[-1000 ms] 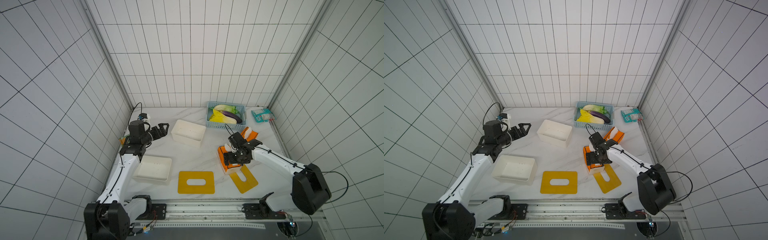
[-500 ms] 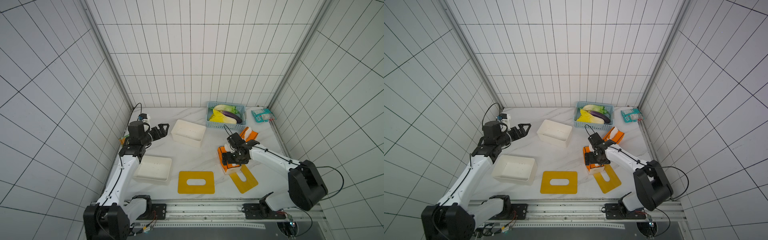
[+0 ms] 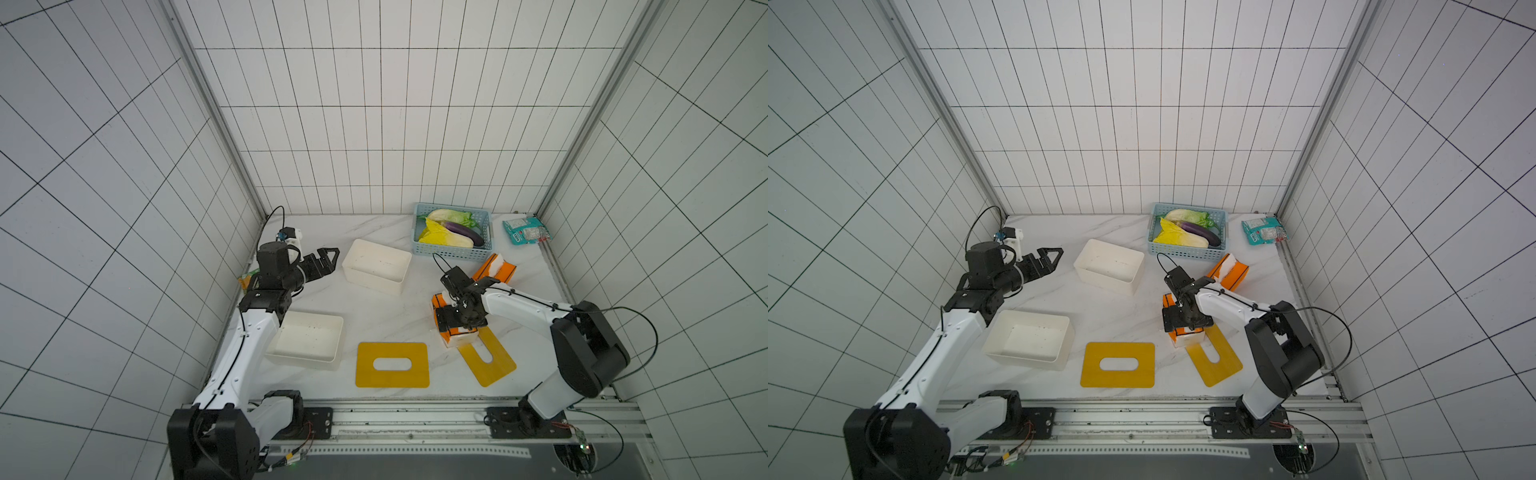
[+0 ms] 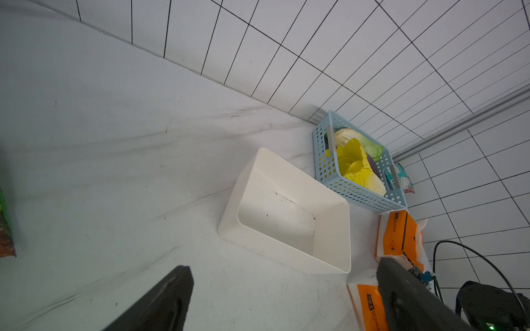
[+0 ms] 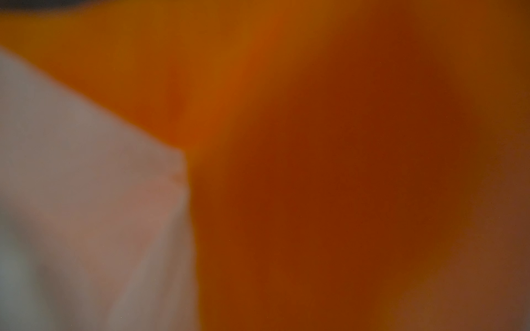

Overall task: Put the tissue paper into the tissue box
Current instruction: Pick up the paper towel from the center of the board, then place the paper towel in the tissue box.

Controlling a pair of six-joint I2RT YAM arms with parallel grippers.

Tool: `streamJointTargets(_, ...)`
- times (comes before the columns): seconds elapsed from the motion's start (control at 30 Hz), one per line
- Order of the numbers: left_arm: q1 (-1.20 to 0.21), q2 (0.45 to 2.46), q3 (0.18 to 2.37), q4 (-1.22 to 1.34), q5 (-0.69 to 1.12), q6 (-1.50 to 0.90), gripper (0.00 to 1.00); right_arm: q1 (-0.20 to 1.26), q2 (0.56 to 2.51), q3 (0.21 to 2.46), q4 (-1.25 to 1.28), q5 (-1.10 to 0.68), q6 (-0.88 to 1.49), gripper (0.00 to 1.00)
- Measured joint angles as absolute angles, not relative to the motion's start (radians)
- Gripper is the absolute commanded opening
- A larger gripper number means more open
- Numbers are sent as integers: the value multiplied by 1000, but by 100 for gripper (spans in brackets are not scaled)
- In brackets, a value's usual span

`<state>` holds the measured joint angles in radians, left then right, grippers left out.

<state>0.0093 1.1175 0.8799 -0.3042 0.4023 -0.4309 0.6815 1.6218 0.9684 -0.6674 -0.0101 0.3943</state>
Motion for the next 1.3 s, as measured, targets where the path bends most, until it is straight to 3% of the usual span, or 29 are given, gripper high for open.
streamJointTargets(0.13, 9, 1125, 880, -304, 402, -430, 98, 682, 1629, 968, -661, -10, 393, 99)
streamJointTargets(0.27, 9, 1127, 880, -305, 402, -430, 98, 682, 1632, 969, -656, -9, 386, 84)
streamJointTargets(0.6, 10, 1127, 880, -305, 402, -430, 98, 683, 1597, 1016, -667, 1, 327, 69)
streamJointTargets(1.0, 29, 1127, 880, -304, 419, -435, 98, 682, 1551, 1308, -712, 24, 148, 63)
streamJointTargets(1.3, 36, 1118, 880, -303, 421, -439, 98, 667, 1740, 1670, -746, -68, -84, 58)
